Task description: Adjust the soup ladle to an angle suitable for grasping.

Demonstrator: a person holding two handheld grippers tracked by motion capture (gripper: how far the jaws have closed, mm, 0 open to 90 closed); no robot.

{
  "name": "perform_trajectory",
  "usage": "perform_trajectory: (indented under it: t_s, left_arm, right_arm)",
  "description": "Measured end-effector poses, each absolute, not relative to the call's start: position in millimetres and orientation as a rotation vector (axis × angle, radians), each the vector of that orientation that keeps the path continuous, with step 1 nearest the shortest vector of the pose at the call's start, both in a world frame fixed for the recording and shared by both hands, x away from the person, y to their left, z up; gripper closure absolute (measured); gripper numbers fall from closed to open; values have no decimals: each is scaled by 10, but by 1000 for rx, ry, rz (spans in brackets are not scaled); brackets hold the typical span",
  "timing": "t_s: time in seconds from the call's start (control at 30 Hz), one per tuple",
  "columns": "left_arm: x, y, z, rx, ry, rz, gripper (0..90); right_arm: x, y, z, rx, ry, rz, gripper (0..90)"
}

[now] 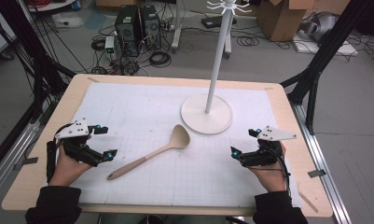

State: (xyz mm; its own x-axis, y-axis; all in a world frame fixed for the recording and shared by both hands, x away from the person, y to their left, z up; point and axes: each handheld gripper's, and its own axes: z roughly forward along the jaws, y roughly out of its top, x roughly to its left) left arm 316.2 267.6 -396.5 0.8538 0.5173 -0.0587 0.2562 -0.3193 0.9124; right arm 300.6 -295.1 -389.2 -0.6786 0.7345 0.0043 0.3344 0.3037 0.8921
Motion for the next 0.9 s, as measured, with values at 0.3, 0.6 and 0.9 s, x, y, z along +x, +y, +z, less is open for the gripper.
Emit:
perform_trajectory:
  t_s: [0.3,0.6,0.9]
  left_arm:
    - [3144,2644,-3962,1924,556,285,17]
    - [3145,2504,-3977,1955,515,252,17]
    - [3180,2225,-4046,2037,463,198,17]
  right_arm:
    - [3015,-2937,-3921,954,2198,1327,3]
    - [3022,-2919,-3933,950,2214,1318,3]
    - [3028,-2902,-3942,948,2227,1318,3]
